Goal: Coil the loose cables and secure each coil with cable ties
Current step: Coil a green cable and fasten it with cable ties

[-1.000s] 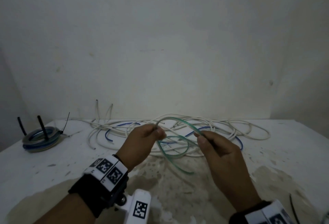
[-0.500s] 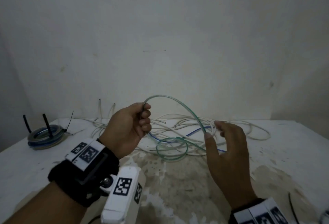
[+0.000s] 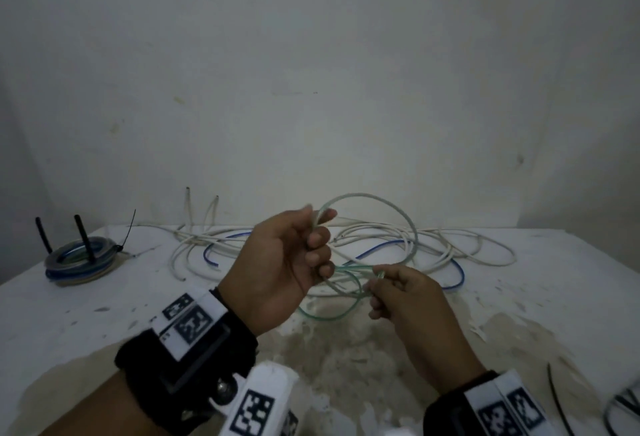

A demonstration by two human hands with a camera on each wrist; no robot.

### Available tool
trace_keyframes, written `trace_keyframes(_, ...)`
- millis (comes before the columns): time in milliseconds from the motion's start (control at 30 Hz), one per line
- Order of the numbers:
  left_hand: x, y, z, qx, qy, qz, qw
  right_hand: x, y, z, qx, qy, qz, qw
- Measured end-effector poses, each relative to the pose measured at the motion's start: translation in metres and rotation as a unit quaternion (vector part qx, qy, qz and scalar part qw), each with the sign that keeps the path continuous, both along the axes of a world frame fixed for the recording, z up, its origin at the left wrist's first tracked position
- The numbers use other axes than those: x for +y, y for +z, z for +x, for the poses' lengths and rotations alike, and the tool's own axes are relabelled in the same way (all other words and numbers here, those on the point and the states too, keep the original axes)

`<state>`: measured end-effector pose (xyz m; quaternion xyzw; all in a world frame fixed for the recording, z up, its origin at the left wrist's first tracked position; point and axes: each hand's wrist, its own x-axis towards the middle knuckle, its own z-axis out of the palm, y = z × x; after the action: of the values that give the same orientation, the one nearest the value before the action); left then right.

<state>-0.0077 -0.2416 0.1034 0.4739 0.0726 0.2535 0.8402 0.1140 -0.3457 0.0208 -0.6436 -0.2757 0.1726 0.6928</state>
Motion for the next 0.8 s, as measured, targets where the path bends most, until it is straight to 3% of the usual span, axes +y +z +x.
trace_keyframes(133,0.023,0.015,-0.007,-0.058,0.027,-0.067,0.996,-0.007,0.002,0.011,-0.077,-0.055,-0.046,0.994)
trace_keyframes(267,0.062,0.029,-0.016,-0.104,0.115,-0.111,0.982,-0.016,-0.003,0.039,-0.129,-0.187,-0.058,0.972)
trace_keyframes(433,0.078,0.024,-0.016,-0.015,0.219,-0.03,0.975,-0.021,0.002,0.044,-0.21,-0.237,-0.036,0.948)
trace_keyframes(533,0.07,0.018,-0.017,0.006,0.224,0.037,0.974,-0.025,0.013,0.035,-0.303,-0.245,-0.04,0.92)
trace_keyframes(667,0.053,0.011,-0.013,0.039,0.167,0.053,0.984,-0.018,0.025,0.019,-0.261,-0.148,-0.014,0.954)
trace_keyframes(800,0.028,0.001,-0.007,0.078,0.142,0.09,0.983,-0.006,0.042,-0.003,-0.064,-0.006,0.06,0.996)
